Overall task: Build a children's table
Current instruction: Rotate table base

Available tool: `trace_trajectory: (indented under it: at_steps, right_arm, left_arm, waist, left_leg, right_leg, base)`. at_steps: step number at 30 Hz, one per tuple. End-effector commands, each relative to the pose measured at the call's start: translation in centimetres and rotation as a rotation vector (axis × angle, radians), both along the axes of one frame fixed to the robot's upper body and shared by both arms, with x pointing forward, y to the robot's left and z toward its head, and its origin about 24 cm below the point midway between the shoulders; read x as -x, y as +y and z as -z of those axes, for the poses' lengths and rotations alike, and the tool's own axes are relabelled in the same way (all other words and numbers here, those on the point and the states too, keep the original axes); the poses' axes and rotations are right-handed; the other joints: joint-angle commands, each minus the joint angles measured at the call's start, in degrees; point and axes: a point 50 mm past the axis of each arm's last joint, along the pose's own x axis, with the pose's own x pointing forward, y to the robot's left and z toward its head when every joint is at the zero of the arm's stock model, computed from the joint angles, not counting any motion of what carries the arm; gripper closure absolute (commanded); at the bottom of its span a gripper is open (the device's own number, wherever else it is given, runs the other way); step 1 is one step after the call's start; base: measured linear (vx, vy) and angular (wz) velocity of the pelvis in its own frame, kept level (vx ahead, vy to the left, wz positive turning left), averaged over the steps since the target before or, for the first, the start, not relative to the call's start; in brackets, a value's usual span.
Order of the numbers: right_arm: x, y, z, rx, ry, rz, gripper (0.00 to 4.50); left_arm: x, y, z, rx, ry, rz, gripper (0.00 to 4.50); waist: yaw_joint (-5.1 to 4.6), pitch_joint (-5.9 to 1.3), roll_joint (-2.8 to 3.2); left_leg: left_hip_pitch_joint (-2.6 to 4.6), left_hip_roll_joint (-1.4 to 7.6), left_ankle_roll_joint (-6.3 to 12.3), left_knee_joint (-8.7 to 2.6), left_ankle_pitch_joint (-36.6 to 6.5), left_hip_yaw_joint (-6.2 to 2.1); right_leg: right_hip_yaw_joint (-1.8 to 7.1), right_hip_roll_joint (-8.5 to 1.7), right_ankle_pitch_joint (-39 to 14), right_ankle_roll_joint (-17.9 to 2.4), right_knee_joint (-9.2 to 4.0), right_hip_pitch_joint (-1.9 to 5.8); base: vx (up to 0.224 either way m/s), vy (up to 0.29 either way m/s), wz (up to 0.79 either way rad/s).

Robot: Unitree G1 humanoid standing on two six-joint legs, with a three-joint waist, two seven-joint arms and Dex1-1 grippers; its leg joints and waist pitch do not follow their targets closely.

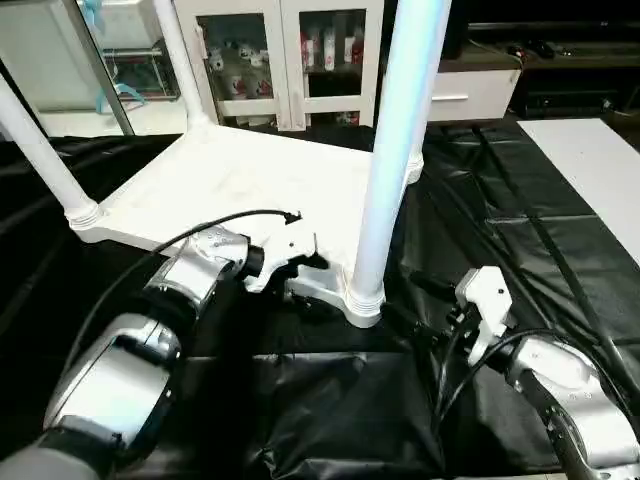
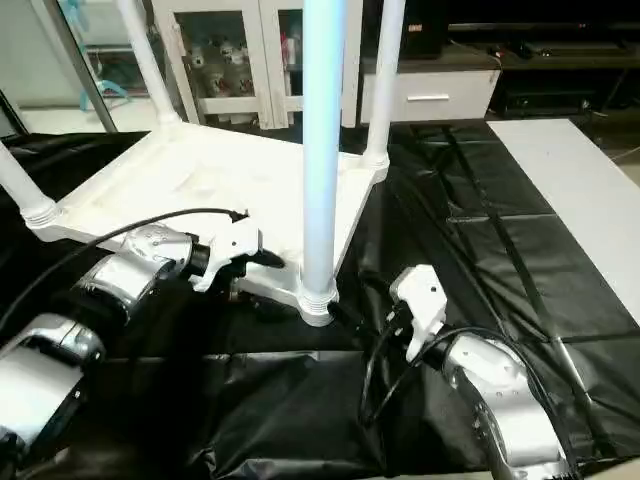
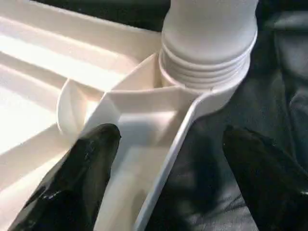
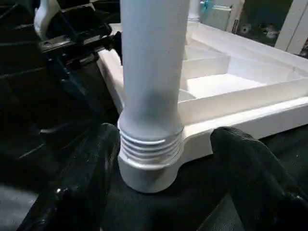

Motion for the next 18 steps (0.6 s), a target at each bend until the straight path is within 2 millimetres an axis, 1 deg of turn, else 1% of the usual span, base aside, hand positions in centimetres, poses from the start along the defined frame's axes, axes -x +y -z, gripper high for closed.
trace_trajectory:
  at_steps: [1, 2, 4, 5, 9, 10, 11, 13, 15, 17, 18]
  right_arm:
    - [0.12, 0.08, -0.49, 0.002, -0.008, -0.02, 1.13]
    - [0.19, 0.02, -0.46, 0.007, -0.005, -0.024, 1.13]
    - [0.28, -0.05, -0.42, 0.017, -0.001, -0.031, 1.13]
    - [0.31, -0.08, -0.41, 0.019, 0.001, -0.033, 1.13]
    - [0.41, -0.05, -0.35, 0.022, 0.006, -0.042, 1.13]
    - [0.48, 0.06, -0.3, 0.023, 0.009, -0.052, 1.13]
    - [0.49, 0.09, -0.29, 0.024, 0.01, -0.055, 1.13]
    - [0.51, 0.14, -0.27, 0.026, 0.012, -0.06, 1.13]
    - [0.44, 0.26, -0.24, 0.03, 0.016, -0.071, 1.13]
    - [0.34, 0.32, -0.23, 0.032, 0.016, -0.076, 1.13]
    - [0.29, 0.35, -0.24, 0.033, 0.016, -0.079, 1.13]
  left_arm:
    - [-0.19, 0.23, -0.19, -0.042, -0.013, 0.015, 0.83]
    - [-0.22, 0.37, -0.17, -0.061, -0.011, 0.023, 0.89]
    - [-0.27, 0.67, -0.2, -0.086, -0.002, 0.032, 0.96]
    - [-0.32, 0.75, -0.24, -0.09, -0.003, 0.031, 1.19]
    - [-0.46, 0.87, -0.2, -0.105, -0.016, 0.023, 1.41]
    - [-0.54, 0.97, -0.11, -0.112, -0.017, 0.01, 1.53]
    - [-0.55, 0.98, -0.07, -0.113, -0.016, 0.005, 1.64]
    - [-0.64, 1.0, -0.03, -0.122, -0.03, -0.006, 1.76]
    - [-0.79, 0.91, 0.06, -0.13, -0.047, -0.028, 1.93]
    - [-0.79, 0.76, 0.18, -0.133, -0.05, -0.03, 2.2]
    - [-0.76, 0.72, 0.27, -0.136, -0.05, -0.028, 2.27]
  waist:
    - [0.19, -3.52, -0.32]
    - [0.26, -3.55, -0.2]
    - [0.23, -3.5, -0.28]
    - [0.26, -3.6, -0.25]
    - [0.34, -3.64, -0.26]
    - [0.3, -3.62, -0.46]
    - [0.35, -3.62, -0.36]
    - [0.33, -3.66, -0.43]
    - [0.42, -3.61, -0.57]
    - [0.44, -3.57, -0.57]
    - [0.48, -3.53, -0.46]
  left_leg:
    - [0.55, 2.9, 3.44, -4.47, -13.97, -1.72]
    - [0.59, 2.92, 3.27, -4.47, -14.37, -1.77]
    - [0.55, 2.97, 3.28, -4.58, -14.44, -1.81]
    - [0.55, 2.98, 3.29, -4.53, -14.23, -1.8]
    - [0.46, 2.97, 3.79, -4.44, -13.62, -1.78]
    - [0.42, 3.0, 3.94, -4.45, -13.65, -1.78]
    - [0.48, 3.0, 3.98, -4.43, -13.62, -1.79]
    - [0.45, 3.02, 4.15, -4.39, -13.36, -1.75]
    - [0.47, 3.08, 4.2, -4.43, -13.37, -1.78]
    - [0.46, 3.05, 4.16, -4.43, -13.59, -1.76]
    - [0.48, 3.1, 4.15, -4.5, -13.67, -1.81]
  right_leg:
    - [2.25, -3.59, -13.71, -14.16, -4.19, 3.13]
    - [2.23, -3.67, -14.38, -14.08, -4.18, 3.18]
    - [2.23, -3.58, -14.49, -13.99, -4.24, 3.16]
    - [2.26, -3.62, -13.94, -14.09, -4.16, 3.16]
    - [2.21, -3.67, -12.12, -14.84, -4.01, 3.19]
    - [2.18, -3.66, -12.1, -14.89, -3.98, 3.23]
    - [2.17, -3.68, -12.21, -14.89, -3.94, 3.19]
    - [2.21, -3.69, -12.02, -14.94, -3.98, 3.19]
    - [2.2, -3.73, -12.6, -14.89, -3.96, 3.15]
    - [2.22, -3.81, -13.58, -14.64, -4.13, 3.14]
    - [2.21, -3.82, -14.13, -14.44, -4.19, 3.09]
  base:
    - [0.0, 0.0, 0.0]
    - [0.0, 0.0, 0.0]
    - [0.0, 0.0, 0.0]
    - [0.0, 0.0, 0.0]
    - [0.0, 0.0, 0.0]
    - [0.0, 0.0, 0.0]
    - [0.0, 0.0, 0.0]
    - [0.0, 0.0, 0.0]
    - [0.0, 0.0, 0.0]
    - [0.0, 0.0, 0.0]
    - [0.0, 0.0, 0.0]
